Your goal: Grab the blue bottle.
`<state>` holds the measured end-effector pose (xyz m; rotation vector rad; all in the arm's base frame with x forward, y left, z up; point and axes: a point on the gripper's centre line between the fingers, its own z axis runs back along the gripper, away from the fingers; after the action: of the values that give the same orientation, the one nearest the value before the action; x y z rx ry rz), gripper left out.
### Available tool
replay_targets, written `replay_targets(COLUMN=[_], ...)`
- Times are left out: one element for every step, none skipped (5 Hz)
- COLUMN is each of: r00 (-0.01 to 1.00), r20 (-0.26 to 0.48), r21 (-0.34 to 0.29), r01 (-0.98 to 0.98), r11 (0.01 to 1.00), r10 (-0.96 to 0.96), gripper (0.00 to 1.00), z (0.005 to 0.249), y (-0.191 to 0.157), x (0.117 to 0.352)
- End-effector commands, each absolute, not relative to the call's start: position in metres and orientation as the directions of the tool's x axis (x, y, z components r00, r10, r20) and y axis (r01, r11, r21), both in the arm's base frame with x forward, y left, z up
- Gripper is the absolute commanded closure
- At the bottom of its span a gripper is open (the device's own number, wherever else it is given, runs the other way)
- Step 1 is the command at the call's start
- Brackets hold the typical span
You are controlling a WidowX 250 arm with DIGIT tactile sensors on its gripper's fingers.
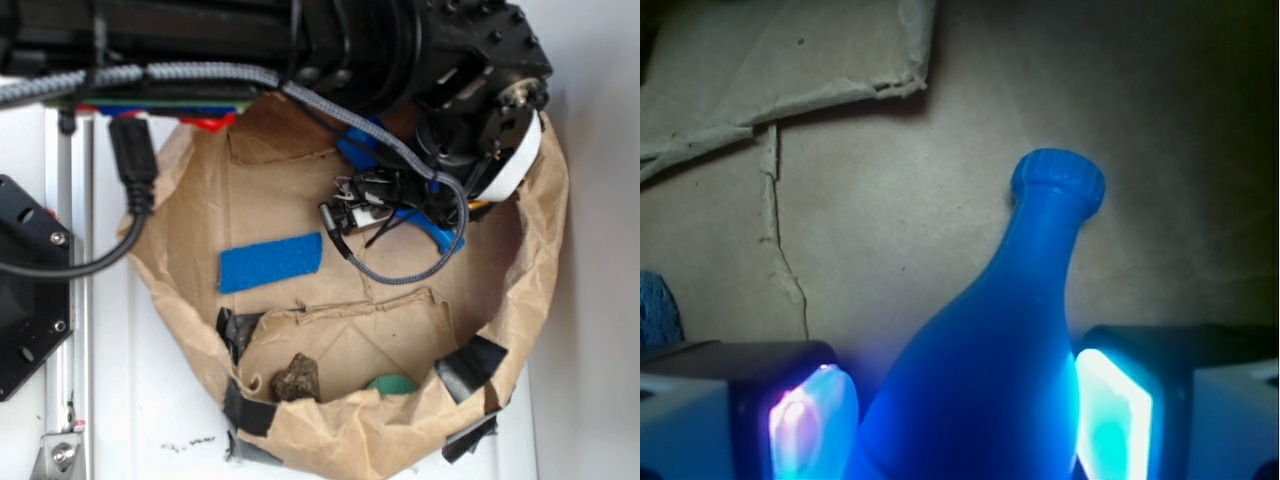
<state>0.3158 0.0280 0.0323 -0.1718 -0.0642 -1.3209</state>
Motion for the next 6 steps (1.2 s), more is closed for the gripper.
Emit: replay_targets(r00=[0.313, 0.38, 0.605, 0.782, 0.91, 0.978], r20=[0.201, 0.222, 0.161, 0.152, 0.124, 0.129], r21=[-0.021, -0.004, -0.057, -0.079, -0.071, -0.021], r01=[0.949, 0.921, 0.795, 0.619, 0.405, 0.167], r11=[0.315, 0.389, 0.604, 0.781, 0.912, 0.986], r10=[-0.928, -0.898, -0.78, -0.604, -0.395, -0.163], gripper=[1.0, 1.0, 1.0, 1.0, 1.0, 1.0], z=[0.118, 0.149, 0.16, 0.159, 0.161, 0.165], y=[0.015, 0.013, 0.009, 0.012, 0.018, 0.013], x=[0.283, 0.275, 0.273, 0.27, 0.271, 0.265])
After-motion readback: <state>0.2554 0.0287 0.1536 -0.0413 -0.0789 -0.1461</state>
